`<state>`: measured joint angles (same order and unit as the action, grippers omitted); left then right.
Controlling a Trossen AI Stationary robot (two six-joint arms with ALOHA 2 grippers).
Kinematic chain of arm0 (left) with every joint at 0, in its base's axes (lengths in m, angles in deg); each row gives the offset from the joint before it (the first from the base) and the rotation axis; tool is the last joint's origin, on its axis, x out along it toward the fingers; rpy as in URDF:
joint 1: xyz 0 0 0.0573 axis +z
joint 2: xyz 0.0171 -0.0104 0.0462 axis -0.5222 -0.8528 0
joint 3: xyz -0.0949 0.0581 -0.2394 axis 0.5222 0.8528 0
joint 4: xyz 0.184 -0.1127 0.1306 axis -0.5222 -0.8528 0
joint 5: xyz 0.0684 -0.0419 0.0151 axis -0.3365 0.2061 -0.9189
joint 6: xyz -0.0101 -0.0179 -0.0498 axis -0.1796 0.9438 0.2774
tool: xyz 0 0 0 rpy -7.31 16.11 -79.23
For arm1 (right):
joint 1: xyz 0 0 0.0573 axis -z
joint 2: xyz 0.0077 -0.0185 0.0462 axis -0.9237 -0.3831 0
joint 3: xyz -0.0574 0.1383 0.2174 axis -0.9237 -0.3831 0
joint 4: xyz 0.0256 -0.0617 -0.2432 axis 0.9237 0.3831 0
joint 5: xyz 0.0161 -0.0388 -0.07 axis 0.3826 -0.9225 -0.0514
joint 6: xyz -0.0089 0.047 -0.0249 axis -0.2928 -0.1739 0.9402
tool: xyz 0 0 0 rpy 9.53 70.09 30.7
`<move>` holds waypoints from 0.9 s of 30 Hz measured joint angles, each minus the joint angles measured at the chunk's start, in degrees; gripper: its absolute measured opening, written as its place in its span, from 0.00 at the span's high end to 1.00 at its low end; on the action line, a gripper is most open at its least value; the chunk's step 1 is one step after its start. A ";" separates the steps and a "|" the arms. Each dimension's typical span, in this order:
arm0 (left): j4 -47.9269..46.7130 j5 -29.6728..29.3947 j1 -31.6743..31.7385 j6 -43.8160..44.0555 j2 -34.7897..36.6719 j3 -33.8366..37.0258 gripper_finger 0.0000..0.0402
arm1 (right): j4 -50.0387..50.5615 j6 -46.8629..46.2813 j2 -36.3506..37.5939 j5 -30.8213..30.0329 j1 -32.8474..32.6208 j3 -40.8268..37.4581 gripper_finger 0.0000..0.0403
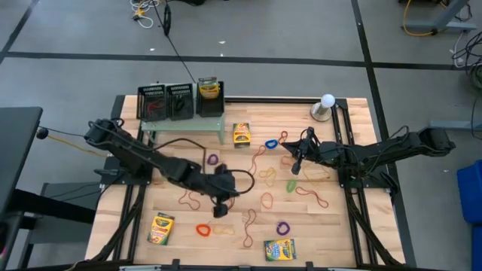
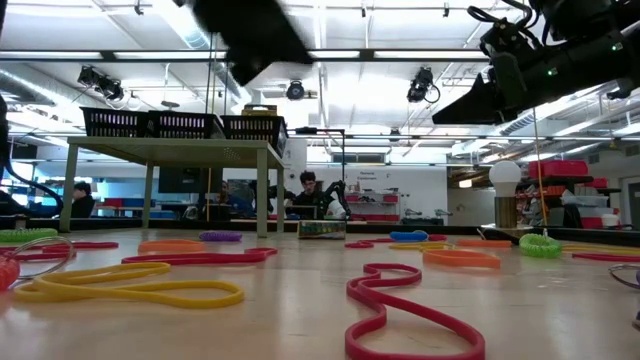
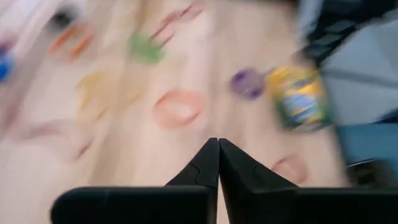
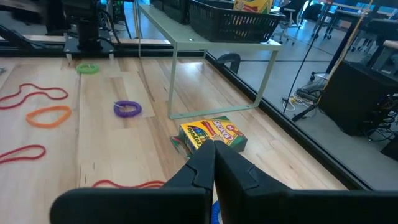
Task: Pick & Place Office Desk Supplies
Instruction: Put the orange rubber band into the left black bin on the shelf
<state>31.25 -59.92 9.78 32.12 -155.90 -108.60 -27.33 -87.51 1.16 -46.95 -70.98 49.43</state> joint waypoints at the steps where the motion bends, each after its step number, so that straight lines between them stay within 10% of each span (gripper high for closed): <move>1: -4.72 -0.53 -0.48 1.94 -0.01 -1.00 0.93 | -0.12 0.20 0.00 0.00 0.00 0.00 0.97; 12: -25.48 -1.44 -4.47 16.94 -5.33 -1.72 0.69 | -0.02 0.57 0.00 0.00 0.00 0.00 0.97; 27: -26.47 1.39 1.14 23.64 -13.43 -1.74 0.72 | -0.13 0.57 0.00 0.00 0.00 0.00 0.97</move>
<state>4.79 -58.52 10.91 55.76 -169.33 -110.34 -27.46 -86.94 1.16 -46.95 -70.98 49.43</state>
